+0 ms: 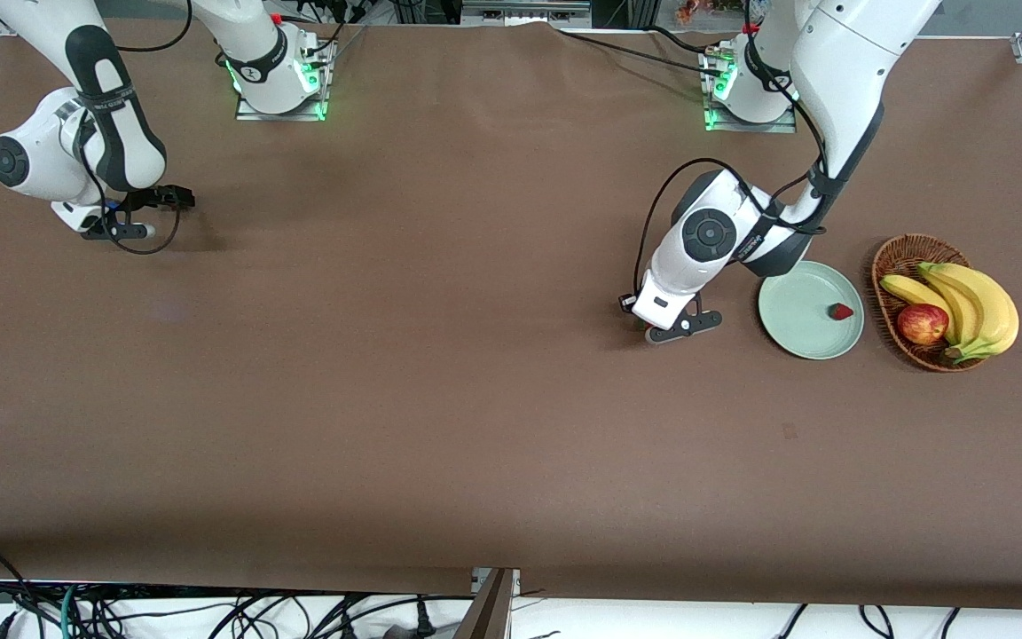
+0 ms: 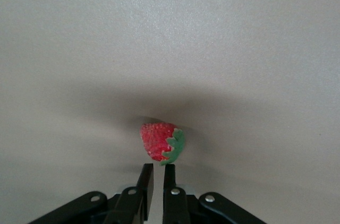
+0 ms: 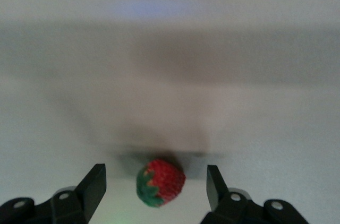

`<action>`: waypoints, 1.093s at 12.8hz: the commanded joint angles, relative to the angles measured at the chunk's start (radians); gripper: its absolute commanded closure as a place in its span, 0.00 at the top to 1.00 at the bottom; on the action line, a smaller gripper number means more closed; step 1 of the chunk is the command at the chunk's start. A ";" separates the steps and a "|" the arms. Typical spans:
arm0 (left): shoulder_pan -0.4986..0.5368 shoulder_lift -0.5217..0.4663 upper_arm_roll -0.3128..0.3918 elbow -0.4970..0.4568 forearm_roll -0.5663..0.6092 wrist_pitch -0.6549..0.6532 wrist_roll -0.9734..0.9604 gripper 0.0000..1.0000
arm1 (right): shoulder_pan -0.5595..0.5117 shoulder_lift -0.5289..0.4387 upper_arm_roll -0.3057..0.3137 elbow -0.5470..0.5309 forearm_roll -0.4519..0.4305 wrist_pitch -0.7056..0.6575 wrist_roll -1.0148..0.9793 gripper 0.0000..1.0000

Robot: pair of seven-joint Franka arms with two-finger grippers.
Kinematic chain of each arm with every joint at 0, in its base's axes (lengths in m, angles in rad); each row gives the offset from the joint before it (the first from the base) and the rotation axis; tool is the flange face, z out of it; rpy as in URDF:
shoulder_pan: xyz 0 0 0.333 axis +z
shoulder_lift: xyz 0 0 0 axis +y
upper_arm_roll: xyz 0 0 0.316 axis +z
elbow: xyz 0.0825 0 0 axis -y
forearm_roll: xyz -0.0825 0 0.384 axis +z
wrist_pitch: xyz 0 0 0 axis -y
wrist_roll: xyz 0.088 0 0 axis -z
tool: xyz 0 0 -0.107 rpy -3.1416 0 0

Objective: Collect all strawberries into plate
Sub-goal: 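Place the strawberry on the plate with the left gripper while the right gripper lifts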

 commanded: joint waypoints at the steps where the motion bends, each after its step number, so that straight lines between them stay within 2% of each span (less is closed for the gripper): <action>1: 0.003 0.006 0.006 0.013 0.029 -0.016 -0.012 0.56 | -0.047 -0.046 0.003 -0.023 -0.010 -0.010 -0.055 0.69; 2: 0.001 0.007 0.017 0.014 0.029 -0.015 -0.012 0.70 | -0.047 -0.046 0.003 -0.023 -0.010 -0.010 -0.055 0.64; 3: 0.001 0.016 0.019 0.016 0.029 -0.013 -0.012 0.78 | -0.047 -0.046 0.003 -0.021 -0.010 -0.009 -0.055 0.63; 6: 0.000 0.073 0.040 0.098 0.030 -0.016 -0.015 0.73 | -0.045 -0.043 0.003 -0.020 -0.010 -0.002 -0.053 0.56; 8: 0.000 0.075 0.040 0.105 0.030 -0.016 -0.016 0.72 | -0.045 -0.041 0.004 -0.018 -0.008 0.001 -0.053 0.48; 9: 0.000 0.075 0.040 0.108 0.029 -0.016 -0.015 0.69 | -0.041 -0.041 0.004 -0.017 -0.007 0.001 -0.053 0.44; 10: 0.000 0.075 0.040 0.106 0.030 -0.016 -0.016 0.61 | -0.041 -0.041 0.006 -0.017 -0.007 0.001 -0.053 0.40; 11: 0.000 0.075 0.040 0.106 0.030 -0.018 -0.019 0.46 | -0.039 -0.041 0.006 -0.014 -0.005 0.001 -0.052 0.35; 13: 0.000 0.070 0.040 0.106 0.029 -0.022 -0.022 0.20 | -0.036 -0.044 0.009 -0.008 -0.005 0.001 -0.050 0.33; 14: 0.000 0.067 0.040 0.106 0.029 -0.022 -0.025 0.11 | -0.030 -0.047 0.012 -0.005 -0.005 0.001 -0.049 0.33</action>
